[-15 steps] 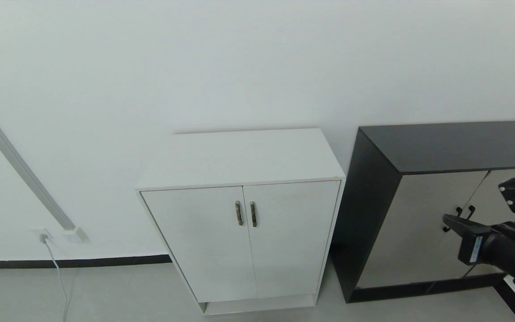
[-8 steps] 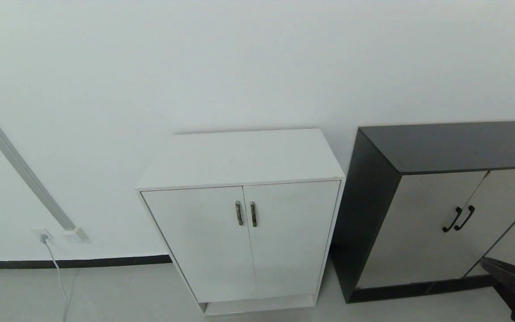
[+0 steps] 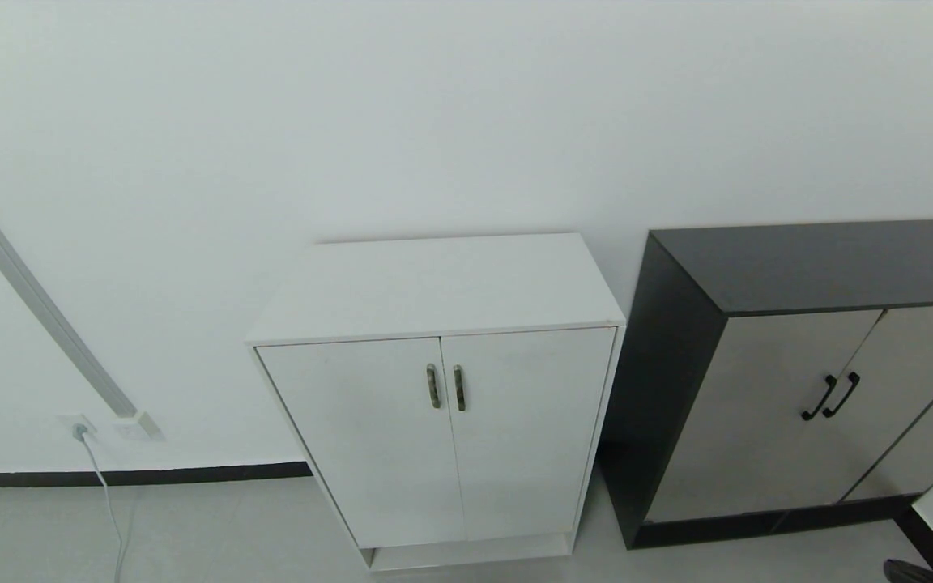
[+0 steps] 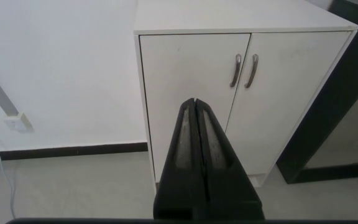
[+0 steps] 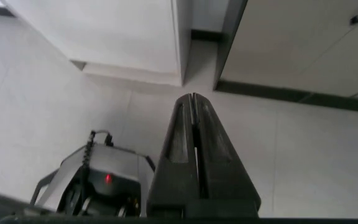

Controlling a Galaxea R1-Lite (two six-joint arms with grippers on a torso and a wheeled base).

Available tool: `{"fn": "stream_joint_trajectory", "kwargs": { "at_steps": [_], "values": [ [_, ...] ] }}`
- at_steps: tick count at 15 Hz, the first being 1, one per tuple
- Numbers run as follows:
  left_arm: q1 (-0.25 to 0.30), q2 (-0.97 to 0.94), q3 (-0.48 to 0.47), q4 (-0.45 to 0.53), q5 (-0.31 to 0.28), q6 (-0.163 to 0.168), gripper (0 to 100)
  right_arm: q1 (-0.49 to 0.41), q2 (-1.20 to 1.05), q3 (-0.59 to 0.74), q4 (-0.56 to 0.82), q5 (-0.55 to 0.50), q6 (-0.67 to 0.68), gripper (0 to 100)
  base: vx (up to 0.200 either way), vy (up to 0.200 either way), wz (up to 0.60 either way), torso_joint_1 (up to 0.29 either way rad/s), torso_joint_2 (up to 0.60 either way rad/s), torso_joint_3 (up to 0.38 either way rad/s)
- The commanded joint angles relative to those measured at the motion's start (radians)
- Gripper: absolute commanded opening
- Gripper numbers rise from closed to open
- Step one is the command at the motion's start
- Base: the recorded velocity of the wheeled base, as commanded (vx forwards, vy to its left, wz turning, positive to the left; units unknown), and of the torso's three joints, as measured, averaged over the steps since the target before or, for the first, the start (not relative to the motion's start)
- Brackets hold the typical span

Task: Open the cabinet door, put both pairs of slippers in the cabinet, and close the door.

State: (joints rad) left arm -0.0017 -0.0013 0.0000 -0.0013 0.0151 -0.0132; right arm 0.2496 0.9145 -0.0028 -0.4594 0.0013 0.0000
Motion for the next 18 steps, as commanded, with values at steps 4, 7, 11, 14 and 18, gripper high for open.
{"fn": "stream_joint_trajectory", "kwargs": {
  "at_steps": [4, 7, 11, 14, 18],
  "values": [
    [0.0, 0.001, 0.0, 0.0, 0.0, -0.001, 0, 0.0, -0.109, 0.003, 0.174, 0.046, 0.0, 0, 0.0, 0.0, 0.0, 0.0, 0.0, 0.0],
    [0.0, 0.001, 0.0, 0.0, 0.0, -0.001, 0, 0.0, -0.161, 0.003, 0.278, 0.075, 0.003, 0, 0.0, 0.0, 0.0, 0.0, 0.0, 0.0],
    [0.0, 0.001, 0.0, 0.0, 0.0, -0.001, 0, 0.0, -0.215, 0.003, 0.358, 0.092, 0.009, 0, 0.0, 0.0, 0.0, 0.0, 0.0, 0.0],
    [0.0, 0.001, 0.0, 0.0, 0.0, -0.001, 0, 0.002, -0.255, 0.003, 0.418, 0.1, 0.012, 0, 0.0, 0.0, 0.0, 0.0, 0.0, 0.0],
    [0.0, 0.001, 0.0, 0.0, 0.002, -0.002, 0, -0.001, -0.253, 0.0, 0.427, 0.025, 0.008, 0, 0.0, 0.0, 0.0, 0.0, 0.0, 0.0]
  ]
}}
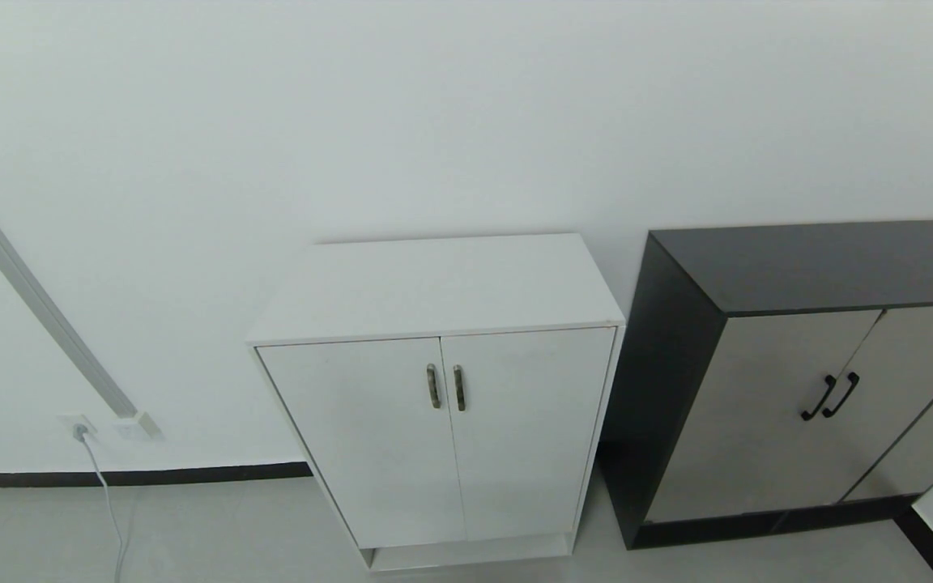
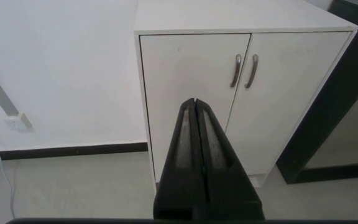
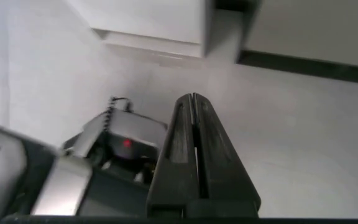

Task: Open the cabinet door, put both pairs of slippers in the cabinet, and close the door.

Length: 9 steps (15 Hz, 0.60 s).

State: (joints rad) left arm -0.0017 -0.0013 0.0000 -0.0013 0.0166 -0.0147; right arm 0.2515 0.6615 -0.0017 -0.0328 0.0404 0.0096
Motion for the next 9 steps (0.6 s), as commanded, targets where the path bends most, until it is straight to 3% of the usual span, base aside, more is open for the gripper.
{"fn": "stream_joint_trajectory", "kwargs": {
  "at_steps": [1, 9],
  "values": [
    [0.0, 0.001, 0.0, 0.0, 0.0, -0.001, 0, -0.001, -0.005, 0.002, 0.034, -0.074, -0.008, 0, 0.0, 0.0, 0.0, 0.0, 0.0, 0.0],
    [0.0, 0.001, 0.0, 0.0, 0.0, -0.001, 0, -0.084, -0.174, 0.002, 0.033, -0.076, -0.007, 0, 0.0, 0.0, 0.0, 0.0, 0.0, 0.0]
  ]
}}
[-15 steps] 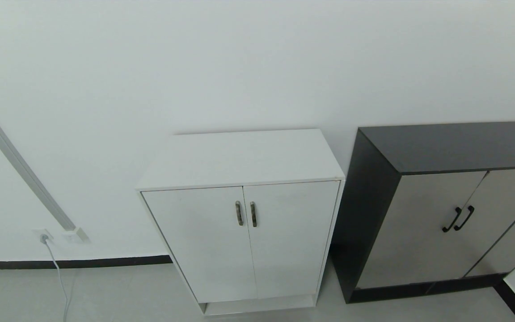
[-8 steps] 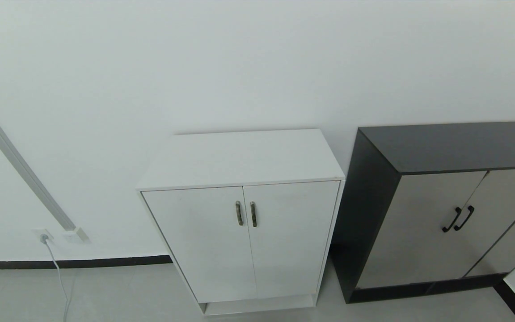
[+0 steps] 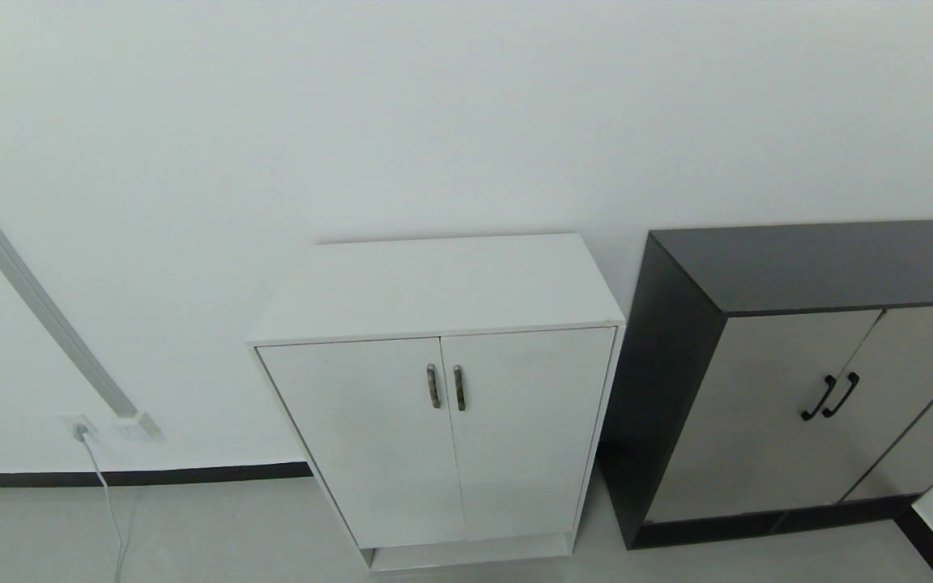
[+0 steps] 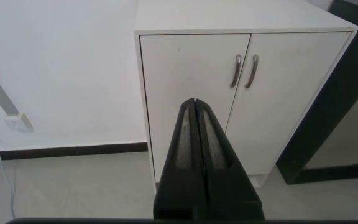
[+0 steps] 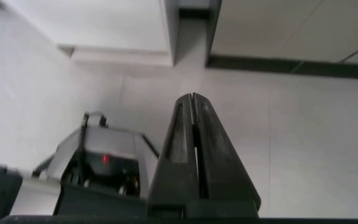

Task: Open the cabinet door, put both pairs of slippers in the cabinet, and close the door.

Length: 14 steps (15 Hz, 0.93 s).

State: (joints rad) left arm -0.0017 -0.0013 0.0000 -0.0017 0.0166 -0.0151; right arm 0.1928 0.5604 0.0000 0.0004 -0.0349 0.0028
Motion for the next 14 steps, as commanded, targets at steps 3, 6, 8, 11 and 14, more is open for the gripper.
{"fn": "stream_joint_trajectory", "kwargs": {
  "at_steps": [3, 6, 8, 11, 14],
  "values": [
    [0.0, 0.001, 0.0, 0.0, 0.0, 0.0, 0, -0.09, -0.234, 0.0, 0.0, 0.0, 0.0, 0, 0.0, 0.0, 0.0, 0.0, 0.0, 0.0],
    [0.0, 0.001, 0.0, 0.0, 0.0, 0.0, 0, -0.147, -0.381, 0.0, 0.001, 0.0, 0.002, 0, 0.0, 0.0, 0.0, 0.0, 0.0, 0.0],
    [0.0, 0.001, 0.0, 0.0, 0.0, 0.0, 0, -0.157, -0.45, 0.0, 0.001, -0.002, 0.002, 0, 0.0, 0.0, 0.0, 0.0, 0.0, 0.0],
    [0.0, 0.001, 0.0, -0.001, 0.0, 0.0, 0, -0.185, -0.54, 0.0, 0.001, -0.002, 0.0, 0, 0.0, 0.0, 0.0, 0.0, 0.0, 0.0],
    [0.0, 0.001, 0.0, -0.001, 0.0, 0.0, 0, -0.193, -0.56, 0.0, 0.001, -0.011, -0.003, 0, 0.0, 0.0, 0.0, 0.0, 0.0, 0.0]
  ]
}}
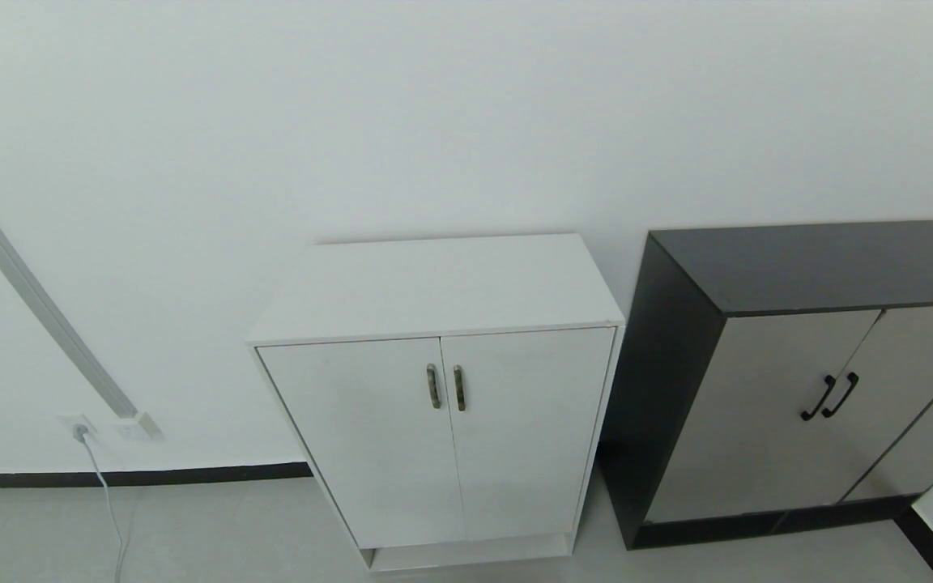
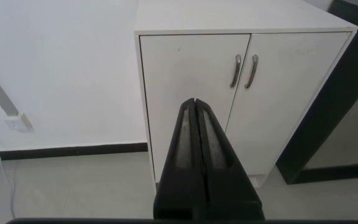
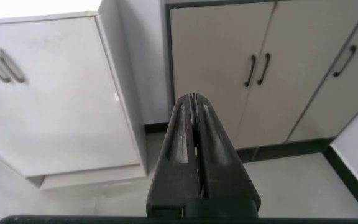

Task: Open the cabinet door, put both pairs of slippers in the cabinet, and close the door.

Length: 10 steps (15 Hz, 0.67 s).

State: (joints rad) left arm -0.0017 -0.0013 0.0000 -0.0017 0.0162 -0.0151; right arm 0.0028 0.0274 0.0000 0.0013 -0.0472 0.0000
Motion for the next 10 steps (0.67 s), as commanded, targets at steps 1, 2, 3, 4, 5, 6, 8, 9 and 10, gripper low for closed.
{"fn": "stream_joint_trajectory", "kwargs": {
  "at_steps": [1, 2, 3, 4, 5, 6, 8, 9, 10],
  "values": [
    [0.0, 0.001, 0.0, 0.0, 0.001, 0.0, 0, -0.003, -0.027, 0.0, 0.0, 0.001, 0.0, 0, 0.0, 0.0, 0.0, 0.0, 0.0, 0.0],
    [0.0, 0.001, 0.0, 0.0, 0.001, 0.0, 0, -0.001, -0.027, 0.0, 0.0, -0.002, 0.005, 0, 0.0, 0.0, 0.0, 0.0, 0.0, 0.0],
    [0.0, 0.001, 0.0, 0.0, 0.001, 0.0, 0, -0.003, -0.027, 0.0, -0.001, -0.017, 0.011, 0, 0.0, 0.0, 0.0, 0.0, 0.0, 0.0],
    [0.0, 0.001, 0.0, -0.001, 0.001, 0.0, 0, -0.003, -0.027, 0.0, -0.003, -0.036, 0.032, 0, 0.0, 0.0, 0.0, 0.0, 0.0, 0.0],
    [0.0, 0.001, 0.0, 0.0, 0.001, 0.0, 0, -0.003, -0.027, 0.0, -0.004, -0.046, 0.052, 0, 0.0, 0.0, 0.0, 0.0, 0.0, 0.0],
    [0.0, 0.001, 0.0, 0.0, 0.001, 0.0, 0, -0.003, -0.027, 0.0, -0.004, -0.059, 0.069, 0, 0.0, 0.0, 0.0, 0.0, 0.0, 0.0],
    [0.0, 0.001, 0.0, 0.0, -0.001, 0.006, 0, -0.003, -0.027, 0.0, -0.006, -0.074, 0.091, 0, 0.0, 0.0, 0.0, 0.0, 0.0, 0.0],
    [0.0, 0.001, 0.0, 0.0, -0.002, 0.007, 0, -0.003, -0.027, 0.0, -0.006, -0.074, 0.089, 0, 0.0, 0.0, 0.0, 0.0, 0.0, 0.0],
    [0.0, 0.001, 0.0, 0.0, -0.002, 0.007, 0, -0.003, -0.027, 0.0, -0.006, -0.074, 0.087, 0, 0.0, 0.0, 0.0, 0.0, 0.0, 0.0]
  ]
}}
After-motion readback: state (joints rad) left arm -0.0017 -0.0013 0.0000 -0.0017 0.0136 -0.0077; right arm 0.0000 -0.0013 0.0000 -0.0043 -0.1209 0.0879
